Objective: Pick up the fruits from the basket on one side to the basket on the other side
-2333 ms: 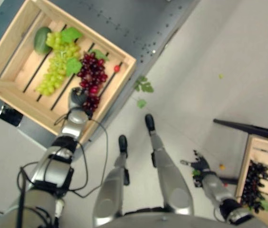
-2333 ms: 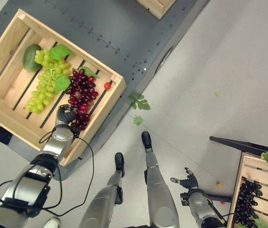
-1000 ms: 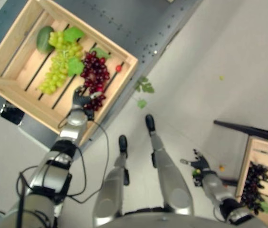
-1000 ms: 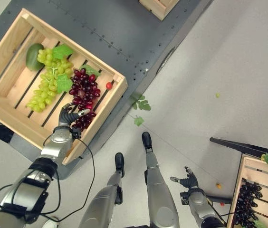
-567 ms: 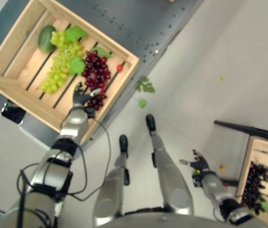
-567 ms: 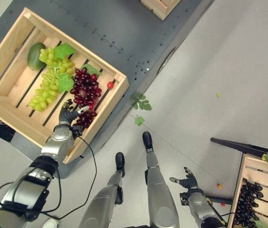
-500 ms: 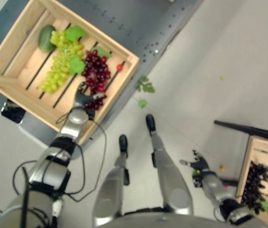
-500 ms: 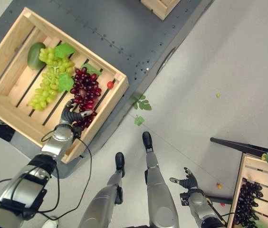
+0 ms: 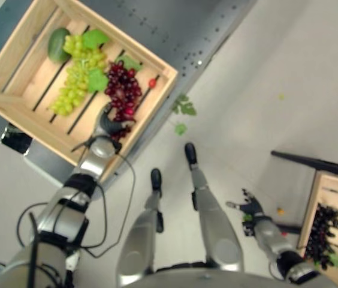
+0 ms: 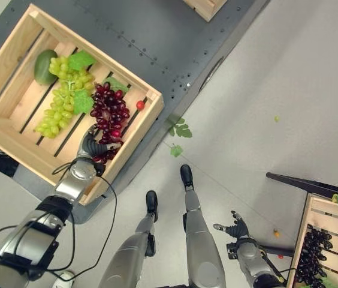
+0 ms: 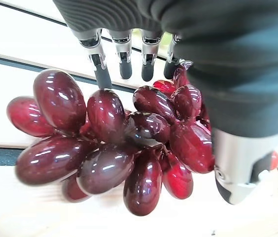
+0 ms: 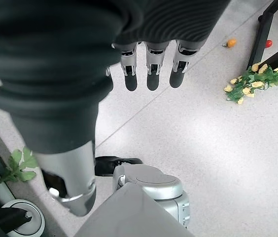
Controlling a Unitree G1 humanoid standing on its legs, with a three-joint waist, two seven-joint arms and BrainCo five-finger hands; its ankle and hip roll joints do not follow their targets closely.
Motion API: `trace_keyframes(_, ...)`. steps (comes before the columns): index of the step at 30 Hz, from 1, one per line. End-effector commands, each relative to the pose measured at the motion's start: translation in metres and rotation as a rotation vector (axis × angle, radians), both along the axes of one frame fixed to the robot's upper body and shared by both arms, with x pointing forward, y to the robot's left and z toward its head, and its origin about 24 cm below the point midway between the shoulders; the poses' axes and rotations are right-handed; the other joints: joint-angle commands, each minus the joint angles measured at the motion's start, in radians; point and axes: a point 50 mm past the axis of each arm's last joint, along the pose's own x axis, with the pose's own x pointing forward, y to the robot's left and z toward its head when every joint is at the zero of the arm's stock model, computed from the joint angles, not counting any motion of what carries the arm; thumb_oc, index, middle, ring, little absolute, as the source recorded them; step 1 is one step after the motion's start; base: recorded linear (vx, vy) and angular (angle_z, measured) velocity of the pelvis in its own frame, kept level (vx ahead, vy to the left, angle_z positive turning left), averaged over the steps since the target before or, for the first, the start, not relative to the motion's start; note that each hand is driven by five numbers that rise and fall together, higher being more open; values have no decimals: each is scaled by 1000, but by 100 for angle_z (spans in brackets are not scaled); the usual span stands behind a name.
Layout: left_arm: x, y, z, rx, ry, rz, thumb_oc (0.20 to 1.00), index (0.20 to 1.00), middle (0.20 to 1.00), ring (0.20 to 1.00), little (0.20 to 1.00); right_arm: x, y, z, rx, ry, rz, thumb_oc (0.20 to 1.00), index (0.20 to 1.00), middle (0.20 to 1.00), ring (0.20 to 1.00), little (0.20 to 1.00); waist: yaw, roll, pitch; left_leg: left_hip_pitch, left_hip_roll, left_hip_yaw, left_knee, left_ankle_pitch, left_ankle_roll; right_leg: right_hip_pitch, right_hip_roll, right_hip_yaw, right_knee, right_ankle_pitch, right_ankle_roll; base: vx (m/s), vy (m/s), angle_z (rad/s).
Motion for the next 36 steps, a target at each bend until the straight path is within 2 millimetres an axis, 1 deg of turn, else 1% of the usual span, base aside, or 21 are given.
trace_keyframes(1, -21, -43, -66, -42, 283, -140, 1000, 1000, 1000, 1000, 1000, 3, -2, 5, -21, -27, 14, 1000, 1000, 1000, 1000, 1000, -22, -25, -2, -90, 0, -68, 37, 5, -19, 10, 45, -22, 20, -83, 71, 0, 0, 0)
trace_keyframes(4, -25, -44, -73, -18, 308, -134, 1000, 1000, 1000, 1000, 1000, 3, -2, 5, -24, -23, 12, 1000, 1000, 1000, 1000, 1000, -20, -23, -2, -89, 0, -69, 38, 4, -19, 11, 43, -23, 20, -84, 71, 0, 0, 0)
trace_keyframes(9, -28, -47, -78, 49, 323, -135, 1000, 1000, 1000, 1000, 1000, 7, 2, 7, -25, -37, 25, 1000, 1000, 1000, 1000, 1000, -21, -22, -2, -90, -1, -68, 37, 4, -18, 10, 44, -22, 20, -84, 71, 0, 0, 0)
trace_keyframes(10, -30, -50, -83, 116, 348, -152, 1000, 1000, 1000, 1000, 1000, 9, 4, 8, -24, -48, 30, 1000, 1000, 1000, 1000, 1000, -22, -24, -2, -91, -1, -68, 37, 4, -18, 8, 44, -21, 21, -83, 72, 0, 0, 0)
trace_keyframes(12, -32, -51, -88, 161, 360, -160, 1000, 1000, 1000, 1000, 1000, 9, 5, 9, -22, -56, 31, 1000, 1000, 1000, 1000, 1000, -22, -25, -2, -94, -2, -68, 37, 4, -18, 6, 45, -21, 21, -83, 72, 0, 0, 0)
trace_keyframes(13, -32, -51, -88, 161, 360, -160, 1000, 1000, 1000, 1000, 1000, 9, 5, 9, -22, -56, 31, 1000, 1000, 1000, 1000, 1000, -22, -25, -2, -94, -2, -68, 37, 4, -18, 6, 45, -21, 21, -83, 72, 0, 0, 0)
trace_keyframes(14, -31, -56, -85, 277, 338, -192, 1000, 1000, 1000, 1000, 1000, 8, 5, 9, -31, -64, 32, 1000, 1000, 1000, 1000, 1000, -22, -25, -2, -94, -3, -69, 37, 3, -17, 5, 45, -22, 21, -84, 72, 0, 0, 0)
trace_keyframes(16, -32, -61, -86, 358, 331, -226, 1000, 1000, 1000, 1000, 1000, 10, 6, 11, -36, -84, 31, 1000, 1000, 1000, 1000, 1000, -23, -24, -2, -96, -4, -67, 38, 3, -17, 3, 45, -24, 21, -84, 73, 0, 0, 0)
trace_keyframes(21, -32, -59, -88, 445, 329, -234, 1000, 1000, 1000, 1000, 1000, 8, 3, 12, -51, -92, 22, 1000, 1000, 1000, 1000, 1000, -23, -21, -2, -96, -5, -66, 39, 1, -17, 2, 43, -22, 22, -86, 74, 0, 0, 0)
trace_keyframes(24, -30, -59, -87, 560, 329, -260, 1000, 1000, 1000, 1000, 1000, 8, 1, 12, -57, -97, 23, 1000, 1000, 1000, 1000, 1000, -25, -19, -2, -99, -7, -63, 40, 0, -16, 0, 44, -20, 22, -85, 75, -8, -1, -1)
trace_keyframes(25, -30, -59, -87, 561, 329, -260, 1000, 1000, 1000, 1000, 1000, 8, 1, 12, -57, -97, 23, 1000, 1000, 1000, 1000, 1000, -25, -19, -2, -99, -7, -63, 41, 0, -16, -1, 44, -20, 22, -85, 75, 0, 0, 0)
trace_keyframes(26, -31, -57, -88, 607, 348, -269, 1000, 1000, 1000, 1000, 1000, 8, 1, 12, -61, -98, 27, 1000, 1000, 1000, 1000, 1000, -27, -20, -2, -102, -7, -61, 42, 0, -16, -2, 44, -19, 23, -84, 75, 0, 0, 0)
trace_keyframes(27, -30, -57, -88, 607, 348, -269, 1000, 1000, 1000, 1000, 1000, 8, 1, 12, -61, -98, 27, 1000, 1000, 1000, 1000, 1000, -26, -20, -2, -102, -7, -61, 42, -1, -16, -3, 44, -19, 23, -84, 75, 0, 0, 0)
trace_keyframes(28, -30, -54, -91, 659, 375, -274, 1000, 1000, 1000, 1000, 1000, 8, 0, 12, -66, -96, 28, 1000, 1000, 1000, 1000, 1000, -29, -21, -2, -102, -7, -59, 42, -1, -16, -5, 44, -17, 23, -83, 75, 0, 0, 0)
trace_keyframes(32, -29, -55, -91, 715, 381, -281, 1000, 1000, 1000, 1000, 1000, 7, 0, 12, -69, -93, 33, 1000, 1000, 1000, 1000, 1000, -32, -22, -2, -106, -9, -57, 44, -2, -15, -8, 44, -14, 24, -82, 74, 0, 0, 0)
trace_keyframes(33, -30, -55, -95, 740, 397, -293, 200, 200, 200, 200, 200, 7, 0, 11, -70, -90, 33, 1000, 1000, 1000, 1000, 1000, -34, -24, -2, -108, -11, -54, 46, -3, -14, -9, 45, -12, 24, -80, 75, 0, 0, 0)
trace_keyframes(36, -31, -55, -96, 767, 401, -298, 200, 200, 200, 200, 200, 6, 0, 11, -72, -91, 34, 1000, 1000, 1000, 1000, 1000, -35, -26, -2, -112, -12, -52, 50, -4, -13, -12, 45, -9, 25, -79, 75, -5, 2, -1)
